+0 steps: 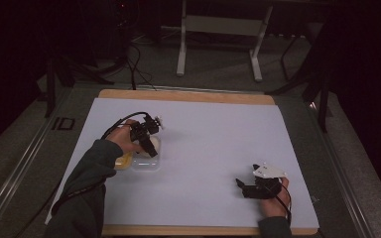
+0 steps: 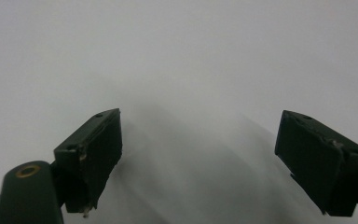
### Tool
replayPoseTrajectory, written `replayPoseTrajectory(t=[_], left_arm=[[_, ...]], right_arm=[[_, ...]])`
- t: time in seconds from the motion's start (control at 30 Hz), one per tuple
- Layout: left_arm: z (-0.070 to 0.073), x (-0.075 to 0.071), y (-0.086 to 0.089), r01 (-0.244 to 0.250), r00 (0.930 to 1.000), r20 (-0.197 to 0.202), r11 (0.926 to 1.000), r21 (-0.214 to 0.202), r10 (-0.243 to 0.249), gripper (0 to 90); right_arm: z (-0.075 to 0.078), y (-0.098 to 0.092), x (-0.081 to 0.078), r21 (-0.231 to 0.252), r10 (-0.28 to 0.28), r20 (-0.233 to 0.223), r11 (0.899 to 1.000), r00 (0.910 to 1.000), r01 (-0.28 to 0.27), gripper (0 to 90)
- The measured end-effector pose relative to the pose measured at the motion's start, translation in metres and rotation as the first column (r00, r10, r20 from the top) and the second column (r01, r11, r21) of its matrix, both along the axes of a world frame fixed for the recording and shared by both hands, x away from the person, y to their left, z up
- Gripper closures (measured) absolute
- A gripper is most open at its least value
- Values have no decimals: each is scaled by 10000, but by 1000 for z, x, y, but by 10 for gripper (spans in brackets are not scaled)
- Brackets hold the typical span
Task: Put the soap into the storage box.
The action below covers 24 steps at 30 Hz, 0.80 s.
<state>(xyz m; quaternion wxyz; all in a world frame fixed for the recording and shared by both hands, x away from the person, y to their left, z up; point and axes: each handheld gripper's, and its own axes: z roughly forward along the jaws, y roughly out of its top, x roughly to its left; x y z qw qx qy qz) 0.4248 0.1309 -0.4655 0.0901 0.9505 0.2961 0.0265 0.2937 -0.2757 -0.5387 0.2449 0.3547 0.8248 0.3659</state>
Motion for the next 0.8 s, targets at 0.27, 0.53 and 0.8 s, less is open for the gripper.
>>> replayPoseTrajectory(t=[0.27, 0.53, 0.8], left_arm=[[0, 1, 9, -227, 9997, -54, 9997, 9, 227, 253], [1, 1, 19, -450, 9990, -30, 9990, 48, 450, 254], [7, 2, 28, -762, 9971, 49, 9971, -68, 762, 254]], right_arm=[[0, 0, 0, -21, 6, -6, 10000, 10000, -6, 146], [0, 0, 0, -3, 0, -21, 10000, 10000, 0, 146], [0, 0, 0, -10, 1, -22, 10000, 10000, -1, 146]])
